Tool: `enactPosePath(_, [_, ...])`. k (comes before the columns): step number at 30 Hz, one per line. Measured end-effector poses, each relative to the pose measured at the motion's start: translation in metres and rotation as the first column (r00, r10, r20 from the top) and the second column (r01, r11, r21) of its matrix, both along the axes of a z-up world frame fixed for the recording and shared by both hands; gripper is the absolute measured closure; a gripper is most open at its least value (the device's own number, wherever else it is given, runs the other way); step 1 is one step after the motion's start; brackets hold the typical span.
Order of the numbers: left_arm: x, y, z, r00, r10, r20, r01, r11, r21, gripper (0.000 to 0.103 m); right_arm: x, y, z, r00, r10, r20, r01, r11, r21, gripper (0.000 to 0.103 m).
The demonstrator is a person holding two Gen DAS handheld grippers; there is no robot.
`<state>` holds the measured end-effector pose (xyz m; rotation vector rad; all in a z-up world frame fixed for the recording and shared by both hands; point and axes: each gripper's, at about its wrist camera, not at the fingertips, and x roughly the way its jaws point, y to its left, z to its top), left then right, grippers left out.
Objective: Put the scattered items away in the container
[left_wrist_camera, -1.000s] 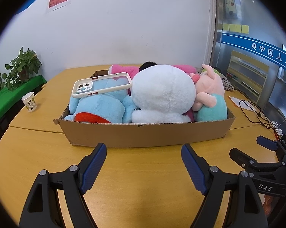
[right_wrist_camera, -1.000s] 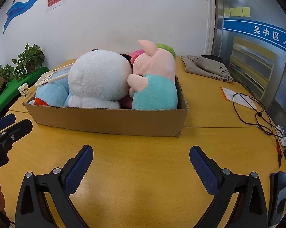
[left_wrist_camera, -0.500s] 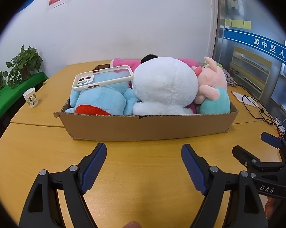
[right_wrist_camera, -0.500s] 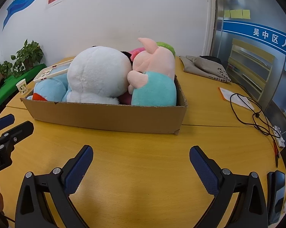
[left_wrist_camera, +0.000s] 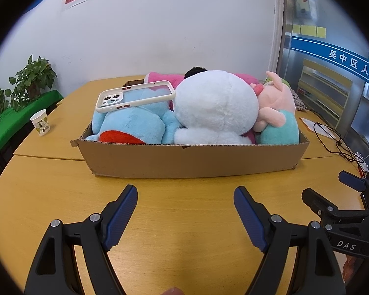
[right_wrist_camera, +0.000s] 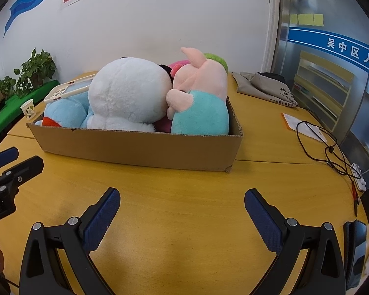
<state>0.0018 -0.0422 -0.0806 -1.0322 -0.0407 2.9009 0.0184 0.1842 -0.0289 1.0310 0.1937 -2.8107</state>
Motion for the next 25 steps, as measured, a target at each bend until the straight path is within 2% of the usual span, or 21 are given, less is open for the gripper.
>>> enactPosePath(25, [-0.008,-0.004,-0.013,0.999,0.012,0.043,-0.012,1.000,-0.014,0.022,-0.007,-0.005,-0.014,0.999,0.001,0.033,-0.001,1.000,-0.013,0.000])
